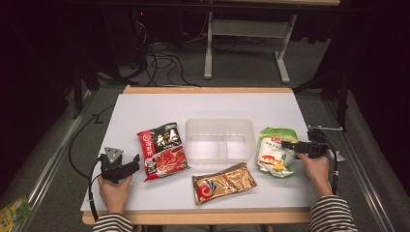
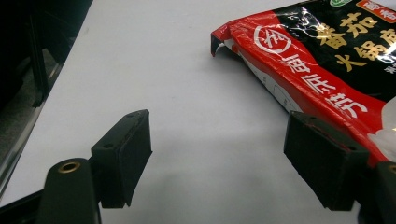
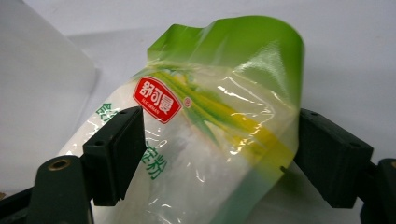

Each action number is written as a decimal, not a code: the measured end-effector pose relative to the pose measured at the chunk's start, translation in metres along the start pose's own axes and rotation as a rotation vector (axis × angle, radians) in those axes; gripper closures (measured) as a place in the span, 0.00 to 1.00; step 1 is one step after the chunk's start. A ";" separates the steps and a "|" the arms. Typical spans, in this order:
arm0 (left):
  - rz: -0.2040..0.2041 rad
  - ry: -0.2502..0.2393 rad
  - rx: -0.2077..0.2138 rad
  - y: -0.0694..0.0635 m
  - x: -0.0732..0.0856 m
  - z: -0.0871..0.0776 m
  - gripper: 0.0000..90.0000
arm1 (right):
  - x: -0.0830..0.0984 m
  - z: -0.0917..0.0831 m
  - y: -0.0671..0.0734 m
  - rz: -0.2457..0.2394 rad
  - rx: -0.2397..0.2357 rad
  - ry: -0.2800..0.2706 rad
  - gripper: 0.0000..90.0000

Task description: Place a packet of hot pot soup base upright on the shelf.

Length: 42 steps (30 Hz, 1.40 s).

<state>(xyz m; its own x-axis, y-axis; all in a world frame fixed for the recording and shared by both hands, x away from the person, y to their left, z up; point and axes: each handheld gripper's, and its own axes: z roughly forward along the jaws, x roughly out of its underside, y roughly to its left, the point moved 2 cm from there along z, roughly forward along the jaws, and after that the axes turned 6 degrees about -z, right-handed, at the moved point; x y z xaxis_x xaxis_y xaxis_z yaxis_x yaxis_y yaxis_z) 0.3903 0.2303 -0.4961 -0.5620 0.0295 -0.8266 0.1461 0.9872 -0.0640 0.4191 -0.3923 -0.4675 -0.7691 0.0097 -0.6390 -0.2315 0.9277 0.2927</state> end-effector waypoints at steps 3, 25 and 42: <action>0.000 0.000 0.000 0.000 0.000 0.000 0.26 | -0.001 0.006 0.004 -0.009 -0.026 0.020 0.23; -0.007 0.002 0.000 0.000 0.000 0.000 0.26 | -0.007 0.011 0.023 -0.138 -0.130 0.097 0.82; -0.009 -0.002 0.000 0.001 0.000 0.000 0.26 | -0.012 -0.010 0.041 -0.244 -0.126 0.048 0.96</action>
<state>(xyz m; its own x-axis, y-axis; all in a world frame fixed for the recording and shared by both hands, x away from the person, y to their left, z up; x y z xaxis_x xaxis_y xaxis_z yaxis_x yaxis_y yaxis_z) 0.3903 0.2310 -0.4960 -0.5619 0.0208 -0.8269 0.1414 0.9874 -0.0713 0.4122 -0.3581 -0.4406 -0.7082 -0.2293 -0.6678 -0.4838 0.8464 0.2224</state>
